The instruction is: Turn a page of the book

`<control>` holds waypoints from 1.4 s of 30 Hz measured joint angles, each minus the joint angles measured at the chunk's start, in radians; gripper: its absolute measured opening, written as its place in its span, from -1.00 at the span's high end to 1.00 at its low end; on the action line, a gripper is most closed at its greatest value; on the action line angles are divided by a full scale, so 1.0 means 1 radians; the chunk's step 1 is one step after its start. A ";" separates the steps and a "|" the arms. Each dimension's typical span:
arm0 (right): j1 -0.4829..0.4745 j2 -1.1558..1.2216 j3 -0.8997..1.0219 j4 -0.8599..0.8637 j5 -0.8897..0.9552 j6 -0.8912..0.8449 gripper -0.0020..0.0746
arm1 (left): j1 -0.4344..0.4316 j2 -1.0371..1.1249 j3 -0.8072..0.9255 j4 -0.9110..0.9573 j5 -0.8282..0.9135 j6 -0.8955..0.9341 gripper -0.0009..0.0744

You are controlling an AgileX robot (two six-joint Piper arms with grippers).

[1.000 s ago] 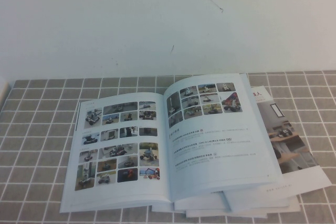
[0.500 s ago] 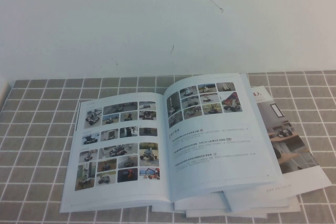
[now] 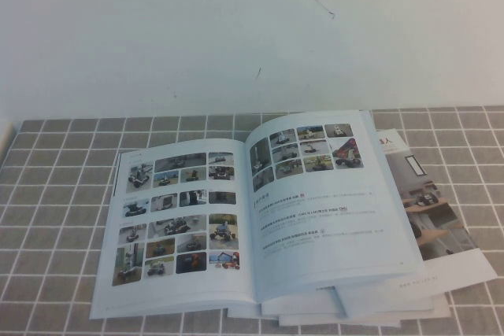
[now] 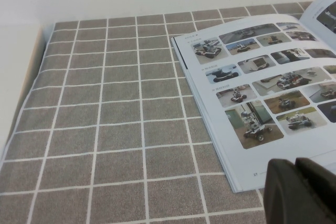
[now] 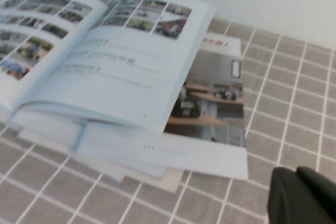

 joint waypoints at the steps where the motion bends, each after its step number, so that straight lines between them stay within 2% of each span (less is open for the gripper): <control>1: -0.022 -0.001 0.002 0.000 -0.021 0.000 0.95 | 0.000 0.000 0.000 0.000 0.000 0.000 0.98; 10: -0.318 -0.101 0.009 0.002 -0.076 0.000 0.95 | 0.000 0.000 0.000 0.000 0.000 0.000 0.98; 13: -0.378 -0.144 0.063 0.009 -0.145 0.000 0.95 | 0.000 0.000 0.000 0.000 0.000 0.000 0.98; 18: -0.396 -0.148 0.267 0.014 -0.406 -0.002 0.95 | 0.000 0.000 0.000 0.000 0.000 0.000 0.98; 22: -0.403 -0.148 0.400 0.015 -0.529 -0.012 0.95 | 0.000 0.000 0.000 0.000 0.000 0.000 0.98; 30: -0.404 -0.148 0.430 0.036 -0.415 -0.037 0.95 | 0.000 0.000 0.000 0.000 0.002 0.000 0.98; 42: -0.406 -0.148 0.427 0.041 -0.400 -0.098 0.95 | 0.000 0.000 0.000 0.000 0.001 0.000 0.98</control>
